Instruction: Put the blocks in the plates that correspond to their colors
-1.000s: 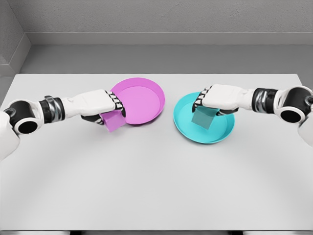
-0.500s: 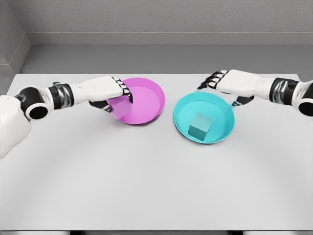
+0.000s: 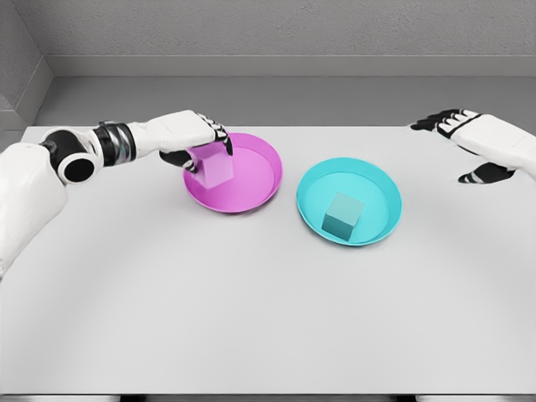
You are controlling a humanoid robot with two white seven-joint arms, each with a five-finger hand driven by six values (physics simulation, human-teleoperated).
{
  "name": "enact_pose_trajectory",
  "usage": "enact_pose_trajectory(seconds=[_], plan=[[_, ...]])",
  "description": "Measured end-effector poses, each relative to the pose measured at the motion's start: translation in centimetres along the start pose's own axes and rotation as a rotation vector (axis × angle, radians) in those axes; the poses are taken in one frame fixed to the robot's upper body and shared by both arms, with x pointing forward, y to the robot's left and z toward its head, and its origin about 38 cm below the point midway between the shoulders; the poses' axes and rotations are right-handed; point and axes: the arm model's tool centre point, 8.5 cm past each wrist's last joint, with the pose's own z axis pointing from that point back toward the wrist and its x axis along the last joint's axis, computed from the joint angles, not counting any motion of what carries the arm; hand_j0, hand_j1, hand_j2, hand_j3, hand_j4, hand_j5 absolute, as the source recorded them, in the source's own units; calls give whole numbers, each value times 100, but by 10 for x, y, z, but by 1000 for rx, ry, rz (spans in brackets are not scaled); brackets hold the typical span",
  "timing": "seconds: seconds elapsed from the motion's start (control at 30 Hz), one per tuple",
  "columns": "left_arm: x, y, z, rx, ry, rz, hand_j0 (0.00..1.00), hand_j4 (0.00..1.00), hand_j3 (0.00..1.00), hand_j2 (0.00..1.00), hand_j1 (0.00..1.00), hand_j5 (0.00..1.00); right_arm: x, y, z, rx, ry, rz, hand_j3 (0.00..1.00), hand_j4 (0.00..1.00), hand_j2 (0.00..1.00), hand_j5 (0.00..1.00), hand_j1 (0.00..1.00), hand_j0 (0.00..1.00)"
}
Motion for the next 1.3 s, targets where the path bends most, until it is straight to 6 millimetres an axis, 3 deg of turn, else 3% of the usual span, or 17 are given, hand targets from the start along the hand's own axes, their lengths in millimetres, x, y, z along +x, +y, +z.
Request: enact_pose_trajectory(seconds=[0.07, 0.17, 0.2, 0.27, 0.63, 0.77, 1.1, 1.3], plan=[[-3, 2, -2, 0, 8, 7, 62, 62, 62, 62, 62, 62, -1, 4, 6, -17, 8, -14, 100, 100, 100, 100, 100, 100], [-7, 5, -6, 1, 19, 19, 64, 64, 64, 64, 64, 64, 2, 27, 18, 0, 10, -58, 100, 100, 100, 100, 100, 100], [-8, 5, -7, 1, 23, 25, 70, 70, 70, 70, 70, 70, 2, 30, 22, 2, 9, -73, 100, 100, 100, 100, 100, 100], [-10, 3, -9, 1, 30, 39, 100, 100, 100, 100, 100, 100, 2, 33, 28, -1, 8, -96, 100, 100, 100, 100, 100, 100], [-10, 16, -7, 58, 19, 68, 100, 100, 100, 100, 100, 100, 1, 49, 44, 0, 20, -158, 100, 100, 100, 100, 100, 100], [-29, 12, 27, 73, 56, 92, 100, 100, 100, 100, 100, 100, -1, 45, 47, -16, 29, -159, 100, 100, 100, 100, 100, 100], [-80, -17, 143, 17, 229, 123, 100, 100, 100, 100, 100, 100, 0, 49, 47, -12, 29, -167, 100, 100, 100, 100, 100, 100], [-94, -17, 181, -3, 295, 113, 100, 100, 100, 100, 100, 100, 0, 51, 47, -7, 29, -170, 100, 100, 100, 100, 100, 100]])
